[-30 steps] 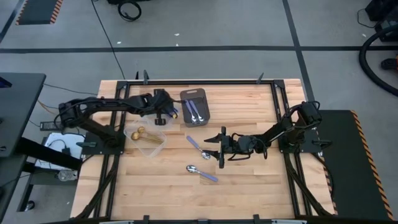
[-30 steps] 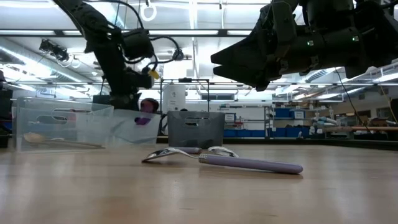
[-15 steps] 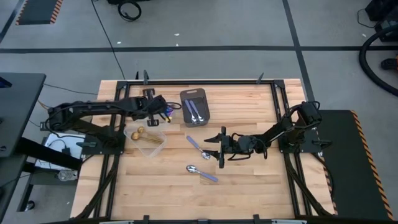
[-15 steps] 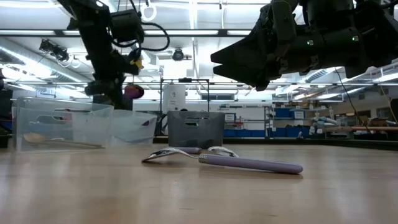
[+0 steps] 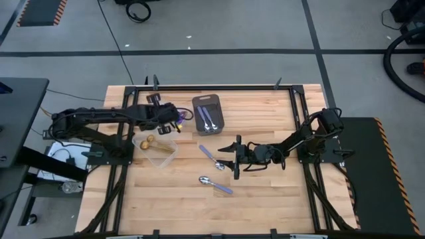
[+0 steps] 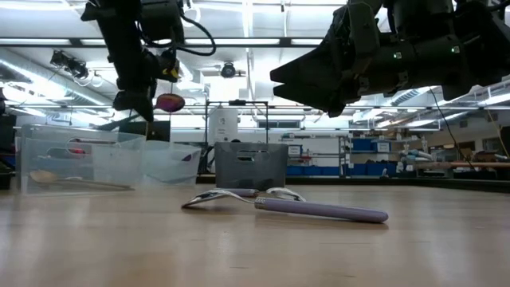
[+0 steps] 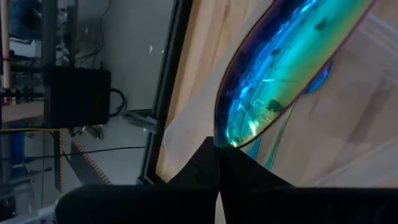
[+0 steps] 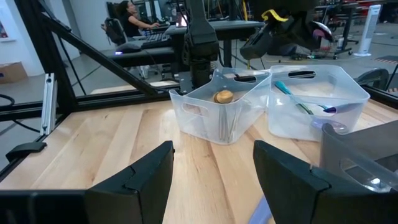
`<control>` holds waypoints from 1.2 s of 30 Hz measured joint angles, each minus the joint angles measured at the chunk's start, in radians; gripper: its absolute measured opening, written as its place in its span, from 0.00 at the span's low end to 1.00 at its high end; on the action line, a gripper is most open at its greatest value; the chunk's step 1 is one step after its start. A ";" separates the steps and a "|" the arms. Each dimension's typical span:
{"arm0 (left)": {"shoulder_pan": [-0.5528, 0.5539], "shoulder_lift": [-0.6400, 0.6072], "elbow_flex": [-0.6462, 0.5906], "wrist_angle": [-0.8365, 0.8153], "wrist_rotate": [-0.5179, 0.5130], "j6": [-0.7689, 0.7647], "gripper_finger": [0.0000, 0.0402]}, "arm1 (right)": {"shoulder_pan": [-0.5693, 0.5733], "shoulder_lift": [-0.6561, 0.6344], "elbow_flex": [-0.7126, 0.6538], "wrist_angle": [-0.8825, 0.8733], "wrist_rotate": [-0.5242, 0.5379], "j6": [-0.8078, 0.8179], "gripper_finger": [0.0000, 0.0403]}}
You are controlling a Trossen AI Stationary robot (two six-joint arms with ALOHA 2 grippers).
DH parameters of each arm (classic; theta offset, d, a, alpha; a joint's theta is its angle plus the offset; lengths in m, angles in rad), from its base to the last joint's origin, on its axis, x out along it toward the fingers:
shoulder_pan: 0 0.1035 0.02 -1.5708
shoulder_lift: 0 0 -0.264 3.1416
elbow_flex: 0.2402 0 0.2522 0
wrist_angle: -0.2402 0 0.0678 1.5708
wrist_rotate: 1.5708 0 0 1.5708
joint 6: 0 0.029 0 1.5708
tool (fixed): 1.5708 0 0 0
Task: Sort silverware by color (type)
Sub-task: Adjust the blue spoon
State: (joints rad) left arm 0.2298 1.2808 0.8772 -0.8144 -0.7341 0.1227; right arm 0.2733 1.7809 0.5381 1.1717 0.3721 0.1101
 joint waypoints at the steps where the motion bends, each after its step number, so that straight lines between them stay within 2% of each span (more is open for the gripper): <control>1: -0.004 0.000 0.000 -0.001 -0.004 -0.008 0.01 | 0.000 0.000 0.000 -0.001 0.000 -0.001 0.57; 8: 0.010 0.037 0.000 -0.041 0.000 -0.034 0.01 | -0.001 0.000 0.000 -0.006 0.000 -0.004 0.57; 16: 0.093 0.131 0.010 -0.002 0.072 -0.048 0.01 | -0.001 0.000 0.000 0.003 0.000 -0.005 0.57; 25: 0.168 0.230 0.117 -0.027 0.192 -0.084 0.01 | -0.003 0.000 0.000 0.009 0.000 -0.017 0.57; 31: 0.163 0.264 0.251 -0.177 0.234 -0.151 0.02 | -0.003 0.000 0.000 0.009 0.000 -0.024 0.57; 36: 0.172 0.280 0.269 -0.171 0.328 -0.168 0.02 | -0.003 0.000 0.000 0.010 -0.005 -0.027 0.57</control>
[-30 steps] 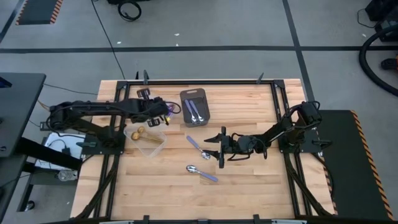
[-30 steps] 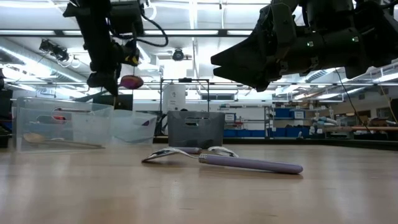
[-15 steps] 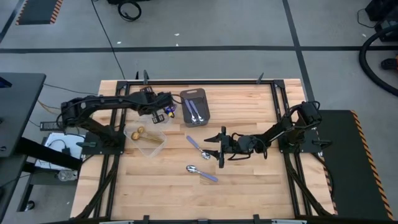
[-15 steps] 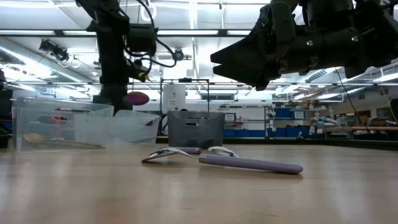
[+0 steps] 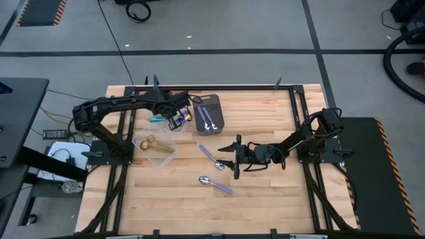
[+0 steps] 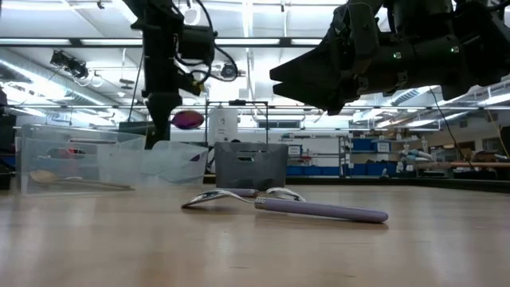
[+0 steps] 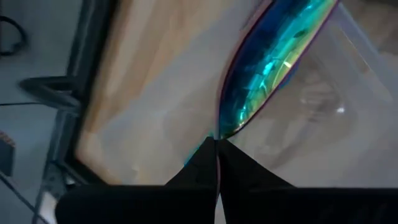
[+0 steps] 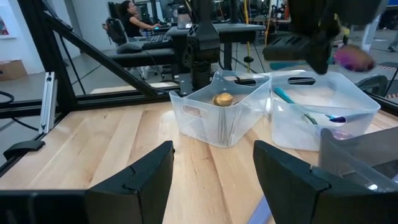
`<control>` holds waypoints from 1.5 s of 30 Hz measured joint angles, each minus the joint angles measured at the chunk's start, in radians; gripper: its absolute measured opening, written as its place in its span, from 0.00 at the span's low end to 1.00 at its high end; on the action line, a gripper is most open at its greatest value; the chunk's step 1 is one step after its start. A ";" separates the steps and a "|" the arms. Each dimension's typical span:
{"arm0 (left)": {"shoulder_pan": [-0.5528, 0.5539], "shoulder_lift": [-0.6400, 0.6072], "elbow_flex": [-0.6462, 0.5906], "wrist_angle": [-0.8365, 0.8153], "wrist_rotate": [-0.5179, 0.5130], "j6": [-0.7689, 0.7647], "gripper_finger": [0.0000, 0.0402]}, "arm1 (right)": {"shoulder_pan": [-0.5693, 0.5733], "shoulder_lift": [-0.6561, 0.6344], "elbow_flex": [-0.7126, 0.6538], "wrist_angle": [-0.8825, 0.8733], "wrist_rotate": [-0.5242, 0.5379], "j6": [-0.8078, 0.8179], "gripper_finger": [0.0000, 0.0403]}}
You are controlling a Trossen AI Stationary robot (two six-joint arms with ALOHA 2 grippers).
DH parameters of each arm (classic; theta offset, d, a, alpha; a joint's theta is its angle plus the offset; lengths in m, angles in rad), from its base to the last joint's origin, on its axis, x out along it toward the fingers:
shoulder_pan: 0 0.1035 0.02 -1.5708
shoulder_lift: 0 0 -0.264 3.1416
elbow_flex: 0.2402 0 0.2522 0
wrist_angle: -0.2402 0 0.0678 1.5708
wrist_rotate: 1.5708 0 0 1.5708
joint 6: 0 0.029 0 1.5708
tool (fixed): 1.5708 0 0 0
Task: Sort silverware by color (type)
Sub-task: Adjust the blue spoon
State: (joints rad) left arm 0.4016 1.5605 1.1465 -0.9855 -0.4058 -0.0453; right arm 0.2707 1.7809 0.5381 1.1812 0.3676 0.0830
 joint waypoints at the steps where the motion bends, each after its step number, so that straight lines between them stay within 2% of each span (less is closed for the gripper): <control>1: 0.006 0.012 -0.001 -0.002 0.014 -0.007 0.02 | 0.000 0.000 0.000 0.000 0.000 0.000 0.57; 4: 0.022 0.048 -0.006 0.005 0.049 -0.021 0.02 | 0.002 0.000 0.000 0.009 -0.001 0.000 0.57; 13: 0.062 0.156 -0.009 0.006 0.054 -0.019 0.03 | 0.003 0.000 0.000 0.014 -0.021 -0.001 0.57; 18: 0.042 0.146 -0.006 0.005 0.037 -0.013 0.19 | 0.003 0.000 0.000 0.014 -0.022 -0.007 0.57; 21: 0.023 0.126 0.002 0.005 -0.024 -0.001 0.30 | 0.003 0.000 0.000 0.013 -0.022 -0.008 0.57; 25: -0.009 0.109 0.012 -0.012 -0.051 0.037 0.38 | 0.003 0.000 0.000 0.013 -0.022 -0.007 0.57; 30: -0.022 0.098 0.013 -0.088 -0.013 0.059 0.38 | 0.003 0.000 0.000 0.014 -0.022 -0.001 0.57; 34: 0.031 0.099 -0.003 -0.112 0.084 0.026 0.37 | 0.003 0.000 0.000 0.014 -0.022 0.000 0.57; 37: 0.071 0.099 -0.006 -0.117 0.096 -0.010 0.37 | 0.003 0.000 0.000 0.014 -0.022 -0.001 0.57; 42: 0.127 0.107 -0.007 -0.123 0.179 -0.014 0.36 | 0.003 0.000 0.000 0.014 -0.022 -0.004 0.57; 45: 0.141 0.136 -0.008 -0.144 0.183 -0.008 0.36 | 0.003 0.000 0.000 0.014 -0.022 -0.004 0.57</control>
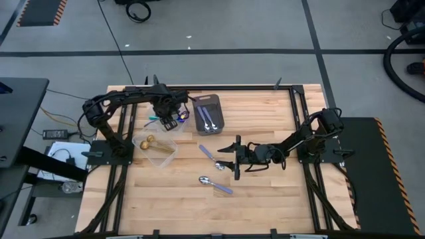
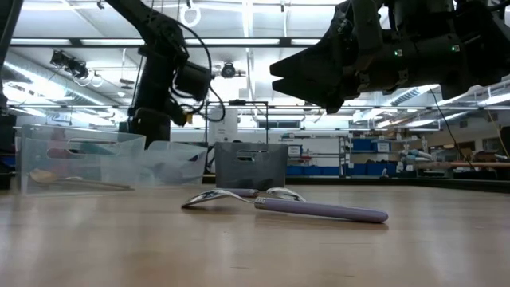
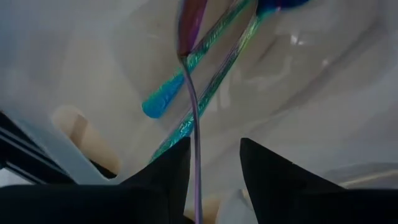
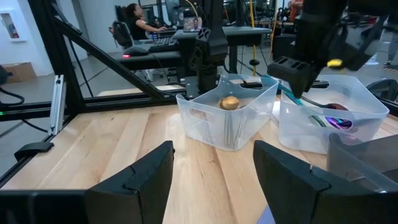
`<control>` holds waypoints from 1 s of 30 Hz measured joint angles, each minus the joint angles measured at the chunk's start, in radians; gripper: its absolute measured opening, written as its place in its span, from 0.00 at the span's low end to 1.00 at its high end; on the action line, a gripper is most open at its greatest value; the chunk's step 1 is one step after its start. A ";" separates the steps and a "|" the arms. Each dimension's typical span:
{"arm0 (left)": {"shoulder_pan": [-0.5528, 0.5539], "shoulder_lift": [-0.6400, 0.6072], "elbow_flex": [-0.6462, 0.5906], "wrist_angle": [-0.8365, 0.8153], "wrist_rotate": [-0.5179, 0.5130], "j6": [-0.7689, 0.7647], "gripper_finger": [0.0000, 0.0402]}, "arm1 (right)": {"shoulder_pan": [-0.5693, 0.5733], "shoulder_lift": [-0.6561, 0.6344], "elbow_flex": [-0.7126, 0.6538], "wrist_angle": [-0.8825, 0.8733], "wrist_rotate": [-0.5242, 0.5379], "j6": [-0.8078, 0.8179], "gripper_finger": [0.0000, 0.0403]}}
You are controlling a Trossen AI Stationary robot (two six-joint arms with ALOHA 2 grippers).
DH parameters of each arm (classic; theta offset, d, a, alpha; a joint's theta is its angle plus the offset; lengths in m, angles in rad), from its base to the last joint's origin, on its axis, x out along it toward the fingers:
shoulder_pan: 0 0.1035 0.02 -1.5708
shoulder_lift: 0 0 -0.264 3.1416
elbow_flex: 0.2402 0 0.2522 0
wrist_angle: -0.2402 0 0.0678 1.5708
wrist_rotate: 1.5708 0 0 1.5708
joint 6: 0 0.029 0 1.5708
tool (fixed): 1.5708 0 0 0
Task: Sort silverware by color (type)
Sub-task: Adjust the blue spoon
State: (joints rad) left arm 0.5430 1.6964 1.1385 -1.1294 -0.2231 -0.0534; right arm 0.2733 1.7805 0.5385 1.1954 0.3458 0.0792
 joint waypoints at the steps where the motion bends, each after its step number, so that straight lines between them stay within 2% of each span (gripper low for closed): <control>1: 0.000 0.011 -0.001 -0.004 0.000 0.007 0.36 | 0.000 0.000 0.000 0.000 0.000 0.000 0.57; 10: 0.000 0.092 -0.001 -0.004 -0.077 0.074 0.32 | 0.000 0.000 0.000 0.000 0.000 0.000 0.57; 13: 0.000 0.091 -0.001 -0.001 -0.078 0.104 0.24 | 0.000 0.000 0.000 0.000 0.000 0.000 0.57; 18: 0.000 0.090 0.000 -0.008 -0.079 0.130 0.04 | 0.000 0.000 0.000 0.000 0.000 0.000 0.57; 30: -0.054 0.059 0.034 -0.033 -0.097 0.150 0.02 | 0.000 0.000 0.000 0.000 -0.006 0.000 0.57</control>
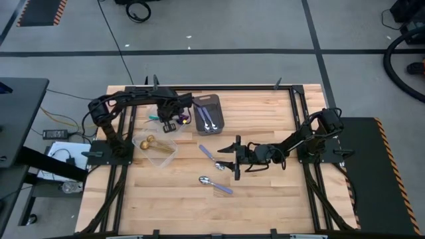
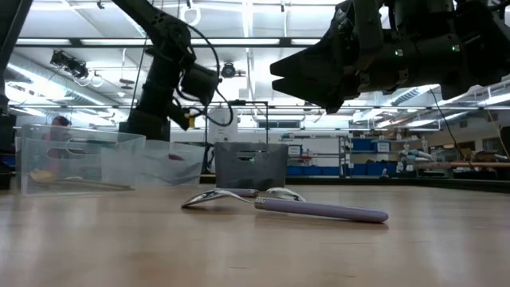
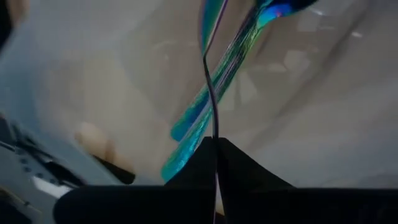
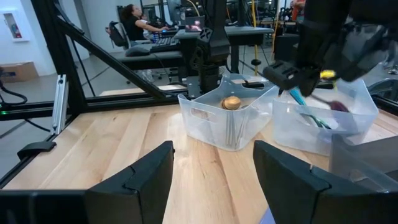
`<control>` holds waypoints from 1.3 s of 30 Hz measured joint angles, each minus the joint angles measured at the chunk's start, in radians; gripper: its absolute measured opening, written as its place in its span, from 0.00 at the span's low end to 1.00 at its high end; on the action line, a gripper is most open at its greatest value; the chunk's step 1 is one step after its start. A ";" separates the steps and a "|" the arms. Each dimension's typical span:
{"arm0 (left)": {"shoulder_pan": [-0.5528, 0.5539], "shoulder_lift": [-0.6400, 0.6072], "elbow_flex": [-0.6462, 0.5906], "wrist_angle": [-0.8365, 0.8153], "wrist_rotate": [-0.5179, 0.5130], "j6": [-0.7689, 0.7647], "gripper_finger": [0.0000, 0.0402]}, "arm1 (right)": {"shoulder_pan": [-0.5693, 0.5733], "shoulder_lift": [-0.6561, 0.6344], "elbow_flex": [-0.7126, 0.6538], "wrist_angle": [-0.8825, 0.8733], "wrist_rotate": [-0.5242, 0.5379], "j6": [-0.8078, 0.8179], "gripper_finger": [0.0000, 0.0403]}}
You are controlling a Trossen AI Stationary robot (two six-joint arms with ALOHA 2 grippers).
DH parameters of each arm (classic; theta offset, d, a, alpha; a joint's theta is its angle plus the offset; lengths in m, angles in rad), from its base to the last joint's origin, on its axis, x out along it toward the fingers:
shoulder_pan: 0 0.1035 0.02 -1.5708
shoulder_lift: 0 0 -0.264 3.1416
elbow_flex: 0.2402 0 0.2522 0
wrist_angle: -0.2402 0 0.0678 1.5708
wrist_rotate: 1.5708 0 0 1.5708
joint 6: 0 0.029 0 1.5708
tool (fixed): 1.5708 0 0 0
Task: Sort silverware by color (type)
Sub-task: Adjust the blue spoon
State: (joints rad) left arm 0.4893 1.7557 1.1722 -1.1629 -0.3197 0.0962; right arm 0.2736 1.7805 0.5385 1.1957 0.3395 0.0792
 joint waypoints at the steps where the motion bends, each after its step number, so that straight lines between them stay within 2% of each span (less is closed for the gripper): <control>1: -0.003 -0.012 0.002 -0.006 -0.006 0.014 0.02 | 0.000 0.000 0.000 0.000 -0.001 0.000 0.57; 10: -0.025 -0.124 -0.002 0.015 -0.089 0.099 0.02 | 0.005 0.000 0.000 -0.001 -0.003 0.003 0.57; 21: -0.073 -0.137 -0.007 0.117 -0.109 0.223 0.01 | 0.032 0.000 0.000 -0.005 -0.005 0.000 0.57; 28: -0.067 -0.183 -0.154 0.249 -0.106 0.281 0.01 | 0.041 0.000 0.000 -0.004 0.003 -0.002 0.57; 39: -0.078 -0.193 -0.166 0.310 -0.104 0.385 0.02 | 0.036 0.000 0.001 0.016 0.017 -0.003 0.57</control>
State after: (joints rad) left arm 0.4110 1.5623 1.0065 -0.8527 -0.4240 0.4811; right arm 0.3097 1.7805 0.5392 1.2118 0.3567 0.0761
